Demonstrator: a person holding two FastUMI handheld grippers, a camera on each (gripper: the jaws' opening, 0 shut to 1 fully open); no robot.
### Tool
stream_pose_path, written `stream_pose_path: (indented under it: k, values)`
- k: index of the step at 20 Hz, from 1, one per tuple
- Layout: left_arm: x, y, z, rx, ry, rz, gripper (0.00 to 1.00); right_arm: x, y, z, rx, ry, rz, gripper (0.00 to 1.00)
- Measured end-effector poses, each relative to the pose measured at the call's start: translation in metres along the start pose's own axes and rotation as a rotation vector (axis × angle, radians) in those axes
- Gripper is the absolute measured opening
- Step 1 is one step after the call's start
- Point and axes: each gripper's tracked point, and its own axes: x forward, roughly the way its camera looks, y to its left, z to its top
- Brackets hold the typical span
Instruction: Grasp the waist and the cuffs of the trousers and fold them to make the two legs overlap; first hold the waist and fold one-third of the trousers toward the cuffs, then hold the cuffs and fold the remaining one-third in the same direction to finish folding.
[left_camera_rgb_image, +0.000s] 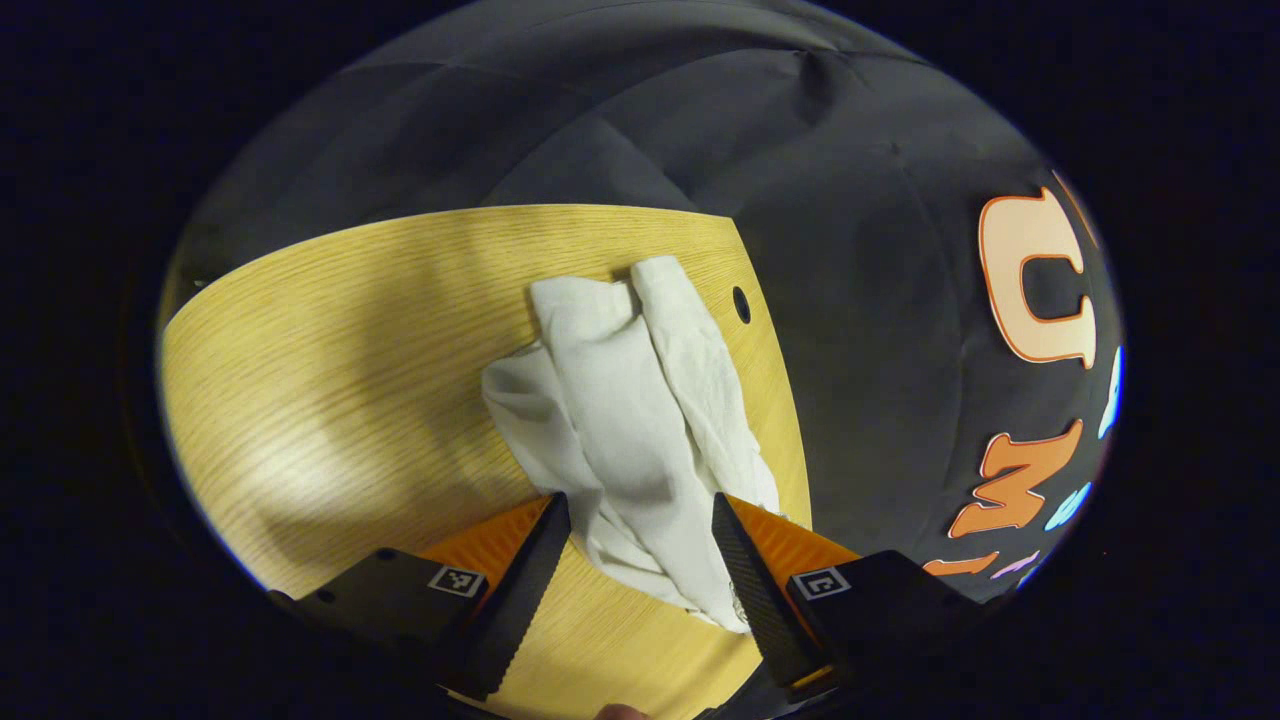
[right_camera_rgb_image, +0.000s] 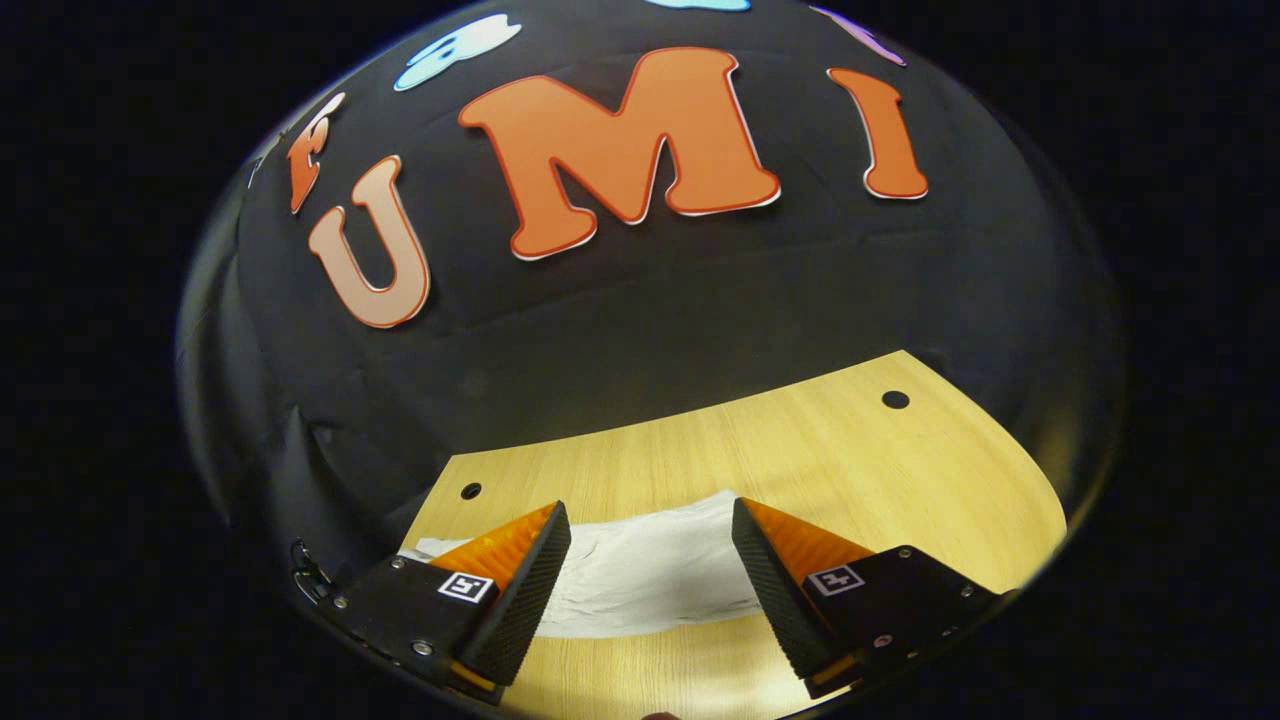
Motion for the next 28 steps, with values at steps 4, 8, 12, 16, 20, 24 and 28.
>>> stream_pose_path:
  k: [4,8,12,16,20,24,28]
  values:
    - [0.026,-0.018,0.006,0.044,-0.006,-0.050,0.95,-0.016,-0.030,0.004,0.005,-0.007,-0.049,0.98]
    - [0.046,-0.021,0.012,0.023,-0.027,-0.078,0.86,-0.034,-0.057,0.003,0.000,-0.008,-0.099,0.98]
    - [0.055,-0.010,0.010,-0.006,-0.027,-0.048,0.43,-0.049,-0.078,0.002,0.007,-0.001,-0.130,0.98]
    - [0.049,-0.012,0.008,0.027,-0.050,0.012,0.12,-0.049,-0.088,0.012,0.013,-0.011,-0.115,0.98]
    - [0.026,-0.036,0.010,0.098,-0.099,0.000,0.11,-0.046,-0.094,0.021,-0.025,-0.021,-0.088,0.98]
    - [0.005,-0.068,0.006,0.174,-0.137,-0.021,0.13,-0.048,-0.104,0.026,-0.047,-0.030,-0.071,0.98]
    - [-0.011,-0.118,0.000,0.290,-0.166,-0.063,0.11,-0.052,-0.122,0.031,-0.060,-0.047,-0.074,0.98]
